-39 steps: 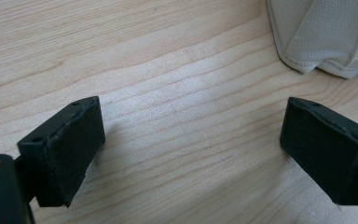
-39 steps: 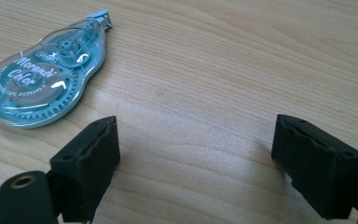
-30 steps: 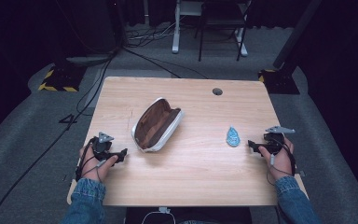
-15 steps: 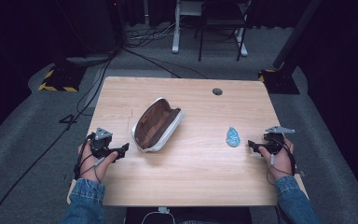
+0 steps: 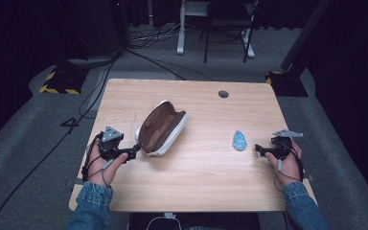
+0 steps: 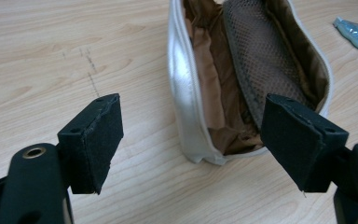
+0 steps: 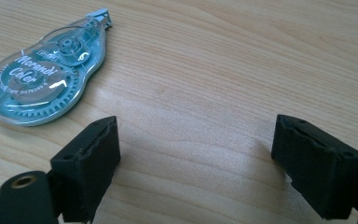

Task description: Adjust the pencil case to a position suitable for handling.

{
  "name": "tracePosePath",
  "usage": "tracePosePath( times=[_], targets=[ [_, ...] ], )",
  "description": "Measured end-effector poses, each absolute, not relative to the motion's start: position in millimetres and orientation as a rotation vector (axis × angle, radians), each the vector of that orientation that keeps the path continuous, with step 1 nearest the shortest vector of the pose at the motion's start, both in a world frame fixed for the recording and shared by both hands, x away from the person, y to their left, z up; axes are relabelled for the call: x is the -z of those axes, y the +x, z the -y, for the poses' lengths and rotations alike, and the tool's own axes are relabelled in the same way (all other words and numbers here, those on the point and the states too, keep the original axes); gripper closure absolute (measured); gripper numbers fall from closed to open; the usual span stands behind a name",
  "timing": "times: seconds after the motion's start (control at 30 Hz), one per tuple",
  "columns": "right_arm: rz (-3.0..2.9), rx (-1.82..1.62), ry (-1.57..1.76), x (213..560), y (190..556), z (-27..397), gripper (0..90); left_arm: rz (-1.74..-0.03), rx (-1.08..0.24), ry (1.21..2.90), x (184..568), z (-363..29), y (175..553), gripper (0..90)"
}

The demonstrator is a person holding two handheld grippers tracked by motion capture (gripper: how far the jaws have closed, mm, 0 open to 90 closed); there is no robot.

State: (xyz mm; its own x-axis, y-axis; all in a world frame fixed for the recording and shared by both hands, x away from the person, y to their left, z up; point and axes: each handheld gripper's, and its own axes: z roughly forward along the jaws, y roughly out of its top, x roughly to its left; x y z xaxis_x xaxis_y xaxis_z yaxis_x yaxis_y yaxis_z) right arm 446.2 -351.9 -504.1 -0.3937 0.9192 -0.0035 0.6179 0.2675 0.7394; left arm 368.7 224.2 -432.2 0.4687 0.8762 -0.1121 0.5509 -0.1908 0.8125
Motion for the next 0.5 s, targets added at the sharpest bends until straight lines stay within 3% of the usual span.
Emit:
tracePosePath(
  times=[0.5],
  targets=[
    [-2.106,-0.928,1.388,504,444,351,15.6,-1.220,-0.526,1.817,440,-205,391,20.9]
  ],
)
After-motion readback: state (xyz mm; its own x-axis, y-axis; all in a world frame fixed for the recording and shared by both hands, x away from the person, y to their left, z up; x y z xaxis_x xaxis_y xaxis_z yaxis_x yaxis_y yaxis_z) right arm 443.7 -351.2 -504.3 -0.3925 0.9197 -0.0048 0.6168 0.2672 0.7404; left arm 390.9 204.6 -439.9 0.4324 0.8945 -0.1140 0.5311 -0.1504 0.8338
